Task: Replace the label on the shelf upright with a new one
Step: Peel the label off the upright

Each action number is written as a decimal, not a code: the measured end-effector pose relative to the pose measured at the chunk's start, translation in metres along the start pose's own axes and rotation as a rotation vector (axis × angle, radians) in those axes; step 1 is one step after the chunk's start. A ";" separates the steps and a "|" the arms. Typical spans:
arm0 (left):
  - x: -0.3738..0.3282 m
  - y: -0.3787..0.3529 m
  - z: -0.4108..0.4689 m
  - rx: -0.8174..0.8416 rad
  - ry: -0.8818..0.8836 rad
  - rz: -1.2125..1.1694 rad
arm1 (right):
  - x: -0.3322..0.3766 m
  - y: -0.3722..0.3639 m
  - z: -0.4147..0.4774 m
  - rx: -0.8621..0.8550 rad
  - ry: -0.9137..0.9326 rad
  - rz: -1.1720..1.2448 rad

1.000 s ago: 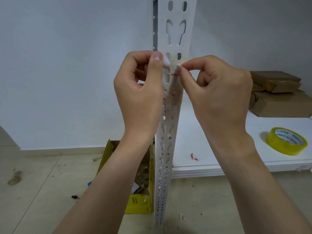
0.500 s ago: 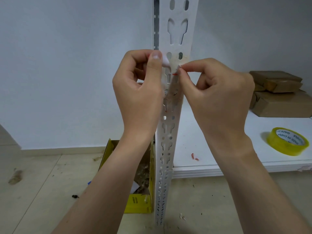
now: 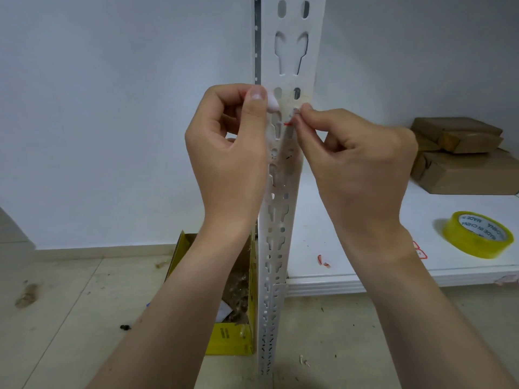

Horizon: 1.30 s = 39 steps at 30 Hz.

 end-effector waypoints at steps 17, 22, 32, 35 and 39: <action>-0.002 0.003 0.001 -0.009 0.002 -0.006 | 0.010 -0.004 0.002 0.030 -0.097 -0.034; -0.002 0.002 0.002 -0.011 0.002 -0.009 | 0.010 -0.005 0.003 0.055 -0.127 -0.026; -0.002 0.002 0.002 -0.009 -0.006 -0.003 | 0.011 -0.005 0.004 0.092 -0.161 -0.025; -0.003 0.002 0.002 -0.011 -0.006 -0.006 | 0.011 -0.003 0.005 0.100 -0.162 -0.039; -0.003 0.003 0.003 -0.015 -0.012 0.001 | 0.008 0.002 0.004 0.094 -0.105 -0.057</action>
Point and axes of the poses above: each hand's wrist, its own z-axis towards the middle knuckle, its own y-axis out of the back of the hand, x = y × z, the point moved 4 cm from there along z, towards the middle knuckle, and after that the axes turned 4 degrees about -z, right-handed, at the moved point
